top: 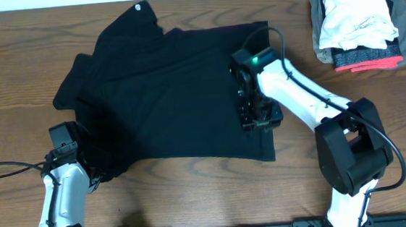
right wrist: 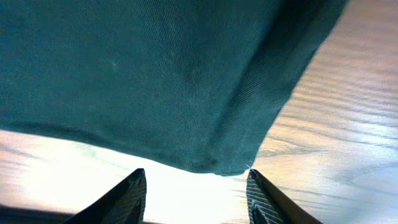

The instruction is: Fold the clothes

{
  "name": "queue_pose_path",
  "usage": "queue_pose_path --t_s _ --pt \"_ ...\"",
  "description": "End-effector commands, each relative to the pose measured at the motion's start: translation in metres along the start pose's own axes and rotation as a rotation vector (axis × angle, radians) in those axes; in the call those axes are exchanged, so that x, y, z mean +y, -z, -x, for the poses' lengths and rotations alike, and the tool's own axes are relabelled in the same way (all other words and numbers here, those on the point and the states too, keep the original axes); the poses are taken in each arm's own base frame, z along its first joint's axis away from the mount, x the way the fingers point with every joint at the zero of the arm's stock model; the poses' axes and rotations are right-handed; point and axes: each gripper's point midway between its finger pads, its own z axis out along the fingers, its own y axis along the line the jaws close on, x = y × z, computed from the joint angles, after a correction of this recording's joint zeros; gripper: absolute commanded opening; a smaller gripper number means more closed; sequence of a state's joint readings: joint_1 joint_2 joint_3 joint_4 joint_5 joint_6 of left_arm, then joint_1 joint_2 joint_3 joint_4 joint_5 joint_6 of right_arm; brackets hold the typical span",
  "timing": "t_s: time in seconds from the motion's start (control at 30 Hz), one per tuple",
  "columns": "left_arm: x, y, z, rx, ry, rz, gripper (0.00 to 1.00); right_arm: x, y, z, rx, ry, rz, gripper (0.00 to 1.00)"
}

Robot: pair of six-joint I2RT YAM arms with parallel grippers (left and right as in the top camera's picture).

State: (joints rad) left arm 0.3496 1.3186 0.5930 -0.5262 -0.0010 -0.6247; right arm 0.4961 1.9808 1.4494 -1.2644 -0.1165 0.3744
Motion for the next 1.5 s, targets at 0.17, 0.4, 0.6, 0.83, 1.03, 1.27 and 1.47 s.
queue_pose_path --t_s 0.17,0.4,0.6,0.83,1.03,1.27,1.47 --pt "0.001 -0.003 0.001 -0.006 -0.002 0.004 0.06 -0.011 -0.027 -0.020 0.024 -0.060 -0.074 0.41" --pt "0.001 -0.003 0.001 -0.007 -0.011 0.003 0.06 -0.018 -0.061 -0.024 0.007 -0.071 -0.083 0.41" --pt "0.001 -0.003 0.000 -0.005 -0.022 0.005 0.06 -0.025 -0.077 -0.035 0.030 -0.096 -0.095 0.42" --pt "0.001 -0.003 0.000 -0.005 -0.029 0.005 0.06 -0.022 -0.078 -0.041 0.053 -0.101 -0.063 0.50" --pt "0.001 -0.003 0.000 -0.004 -0.030 0.006 0.06 -0.023 -0.051 -0.036 -0.012 -0.109 0.014 0.59" --pt "0.002 -0.003 -0.001 0.001 -0.048 0.010 0.06 -0.026 -0.009 -0.041 -0.135 -0.104 0.041 0.68" --pt "0.002 -0.003 -0.001 0.001 -0.048 0.010 0.06 -0.028 -0.002 -0.044 -0.153 -0.106 0.038 0.70"
